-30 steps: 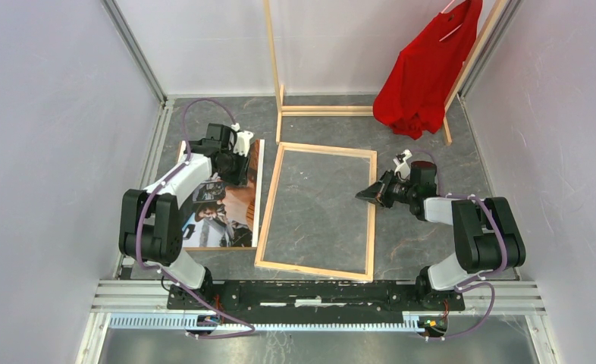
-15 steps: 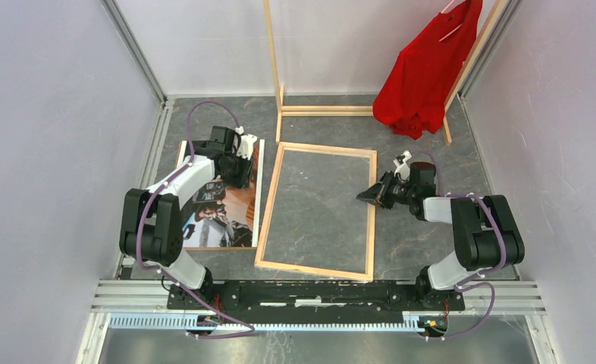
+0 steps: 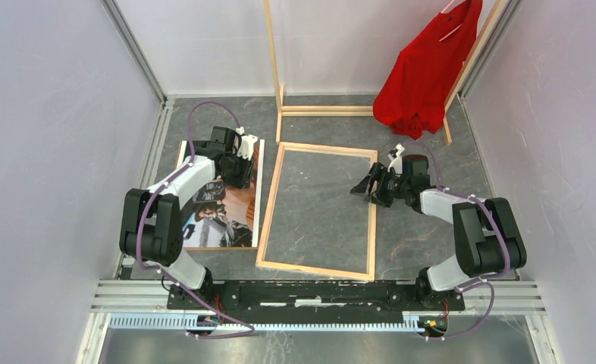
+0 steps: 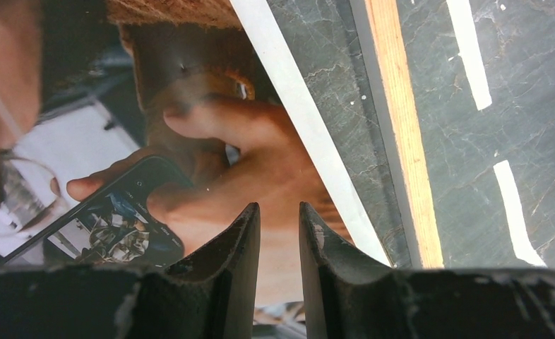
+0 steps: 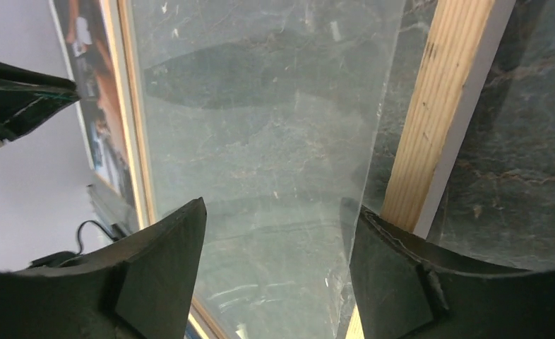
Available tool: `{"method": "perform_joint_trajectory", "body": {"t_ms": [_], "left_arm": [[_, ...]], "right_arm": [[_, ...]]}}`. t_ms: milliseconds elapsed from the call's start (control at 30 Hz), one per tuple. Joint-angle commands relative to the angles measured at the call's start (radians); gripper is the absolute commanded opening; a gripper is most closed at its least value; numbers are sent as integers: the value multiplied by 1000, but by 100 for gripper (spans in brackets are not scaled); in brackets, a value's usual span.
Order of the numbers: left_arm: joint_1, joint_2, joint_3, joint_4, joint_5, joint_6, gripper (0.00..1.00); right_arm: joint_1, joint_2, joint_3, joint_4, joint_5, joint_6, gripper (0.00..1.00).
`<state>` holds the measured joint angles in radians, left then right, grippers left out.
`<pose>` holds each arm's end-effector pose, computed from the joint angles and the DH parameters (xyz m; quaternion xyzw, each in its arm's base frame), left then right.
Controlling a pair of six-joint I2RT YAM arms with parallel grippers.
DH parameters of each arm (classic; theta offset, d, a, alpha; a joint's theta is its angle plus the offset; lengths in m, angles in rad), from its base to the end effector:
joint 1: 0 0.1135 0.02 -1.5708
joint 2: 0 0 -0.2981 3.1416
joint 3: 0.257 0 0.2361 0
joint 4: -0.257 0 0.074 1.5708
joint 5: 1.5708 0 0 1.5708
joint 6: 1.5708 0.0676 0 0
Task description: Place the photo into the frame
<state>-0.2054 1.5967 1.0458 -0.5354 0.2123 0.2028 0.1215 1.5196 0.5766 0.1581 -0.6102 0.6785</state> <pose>0.3093 -0.0790 0.2191 0.2206 0.9401 -0.1032 0.2384 0.2722 0.0723 0.1702 0.1316 0.8788 0.3978 0.2283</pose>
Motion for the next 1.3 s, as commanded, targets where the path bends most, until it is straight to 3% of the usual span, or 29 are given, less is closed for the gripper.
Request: {"method": "perform_joint_trajectory", "body": {"t_ms": [0, 200, 633, 833, 1267], "left_arm": [[-3, -12, -4, 29, 0, 16, 34], [-3, -16, -5, 27, 1, 15, 34], [-3, -33, -17, 28, -2, 20, 34], [-4, -32, -18, 28, 6, 18, 34], [-3, -41, -15, 28, 3, 17, 34]], "right_arm": [[25, -35, 72, -188, 201, -126, 78], [74, -37, 157, -349, 370, -178, 82], [200, -22, 318, -533, 629, -201, 86], [223, -16, 347, -559, 665, -209, 89], [222, 26, 352, -524, 589, -214, 89]]}}
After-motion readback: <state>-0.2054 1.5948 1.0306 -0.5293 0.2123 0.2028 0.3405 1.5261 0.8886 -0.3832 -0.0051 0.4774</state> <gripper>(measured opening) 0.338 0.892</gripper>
